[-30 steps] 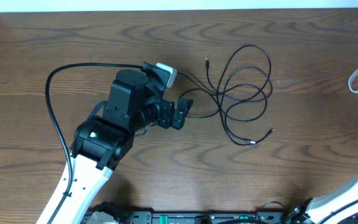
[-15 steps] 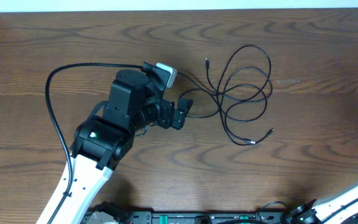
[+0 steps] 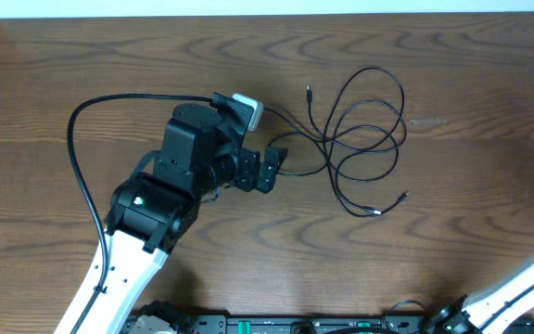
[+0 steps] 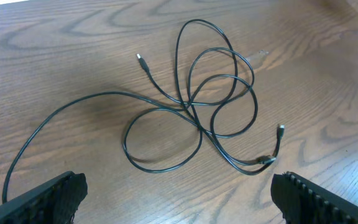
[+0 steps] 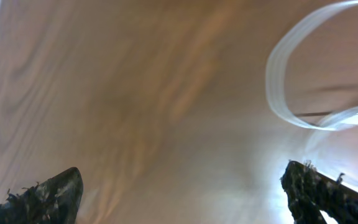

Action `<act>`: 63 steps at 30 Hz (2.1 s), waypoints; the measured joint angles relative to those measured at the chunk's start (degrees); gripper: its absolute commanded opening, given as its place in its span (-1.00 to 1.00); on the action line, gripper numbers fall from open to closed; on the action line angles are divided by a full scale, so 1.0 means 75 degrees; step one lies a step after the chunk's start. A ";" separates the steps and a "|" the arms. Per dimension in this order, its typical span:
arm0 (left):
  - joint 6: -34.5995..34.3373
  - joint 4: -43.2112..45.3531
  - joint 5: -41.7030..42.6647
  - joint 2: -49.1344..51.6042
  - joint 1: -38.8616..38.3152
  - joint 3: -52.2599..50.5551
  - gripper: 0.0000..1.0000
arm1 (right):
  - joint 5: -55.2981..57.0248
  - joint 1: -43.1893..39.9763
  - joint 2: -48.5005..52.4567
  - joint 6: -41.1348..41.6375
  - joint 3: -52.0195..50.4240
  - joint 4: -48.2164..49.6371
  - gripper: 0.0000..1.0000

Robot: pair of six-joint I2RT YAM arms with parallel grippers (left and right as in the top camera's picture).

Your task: Untangle cables

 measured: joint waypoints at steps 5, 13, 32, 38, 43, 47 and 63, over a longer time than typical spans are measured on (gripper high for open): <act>0.0000 -0.0003 0.0000 0.0000 -0.0003 0.0000 1.00 | -0.0388 0.1445 0.0000 -0.0979 0.0000 -0.0213 0.99; 0.0026 -0.0131 -0.0353 0.0000 -0.0003 0.0000 1.00 | -0.0542 0.4371 -0.0003 -0.3684 -0.0015 -0.0769 0.98; 0.0175 -0.0434 -0.0600 0.0341 -0.0003 0.0000 1.00 | 0.0752 0.6234 -0.0079 -0.7224 -0.3675 0.1411 0.87; 0.0175 -0.0431 -0.0600 0.0344 -0.0003 0.0000 1.00 | 0.0868 0.6234 -0.0082 -0.7461 -0.4412 0.2259 0.19; 0.0175 -0.0428 -0.0600 0.0344 -0.0003 0.0000 1.00 | 0.0868 0.6234 -0.0099 -0.7303 -0.4788 0.2532 -0.98; 0.0175 -0.0431 -0.0600 0.0344 -0.0003 0.0000 1.00 | 0.0874 0.6234 -0.0146 -0.6633 -0.4724 0.2413 -0.98; 0.0175 -0.0431 -0.0600 0.0344 -0.0003 0.0000 1.00 | 0.0259 0.7294 -0.4689 -0.4234 -0.0434 0.1521 -0.98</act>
